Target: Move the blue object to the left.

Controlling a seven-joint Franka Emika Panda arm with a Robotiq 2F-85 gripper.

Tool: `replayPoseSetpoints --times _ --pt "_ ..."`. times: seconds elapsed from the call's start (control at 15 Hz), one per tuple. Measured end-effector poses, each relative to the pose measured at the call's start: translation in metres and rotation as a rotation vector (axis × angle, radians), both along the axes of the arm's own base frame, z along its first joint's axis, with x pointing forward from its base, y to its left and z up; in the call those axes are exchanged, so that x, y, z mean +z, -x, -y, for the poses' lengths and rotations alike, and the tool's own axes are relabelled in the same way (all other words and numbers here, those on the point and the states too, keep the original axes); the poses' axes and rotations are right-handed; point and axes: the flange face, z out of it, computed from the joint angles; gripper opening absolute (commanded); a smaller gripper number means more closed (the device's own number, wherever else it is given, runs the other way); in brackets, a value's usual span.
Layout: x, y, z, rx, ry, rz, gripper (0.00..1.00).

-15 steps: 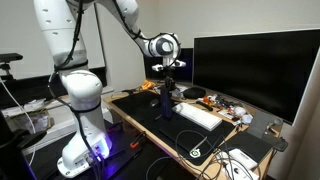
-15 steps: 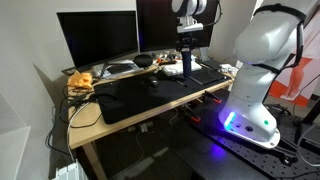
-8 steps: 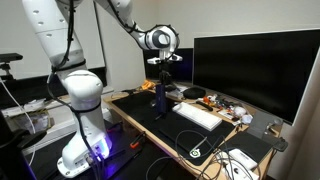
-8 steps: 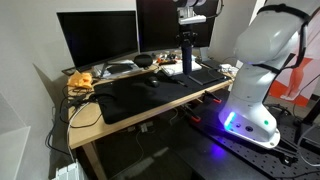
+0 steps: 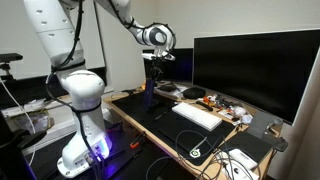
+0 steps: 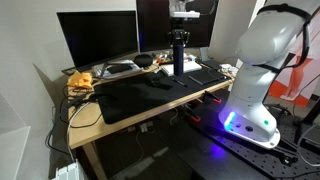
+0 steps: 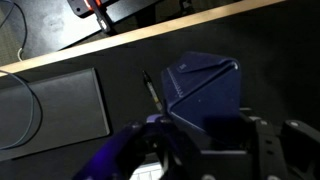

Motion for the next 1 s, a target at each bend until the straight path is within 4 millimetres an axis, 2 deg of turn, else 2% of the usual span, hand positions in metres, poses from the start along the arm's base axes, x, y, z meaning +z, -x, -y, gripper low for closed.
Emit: replayPoseSetpoints --times 0.07,0.27,0.6,0.67,1.0 --pt "0.001 -0.003 -0.006 0.002 -0.015 -0.005 0.51" --pt "0.000 -0.012 -0.016 0.011 -0.033 -0.012 0.51" --pt "-0.001 -0.015 -0.016 0.011 -0.033 -0.016 0.51" --pt "-0.001 -0.015 -0.016 0.011 -0.033 -0.016 0.26" --pt "-0.008 -0.016 -0.021 0.028 -0.040 -0.030 0.26"
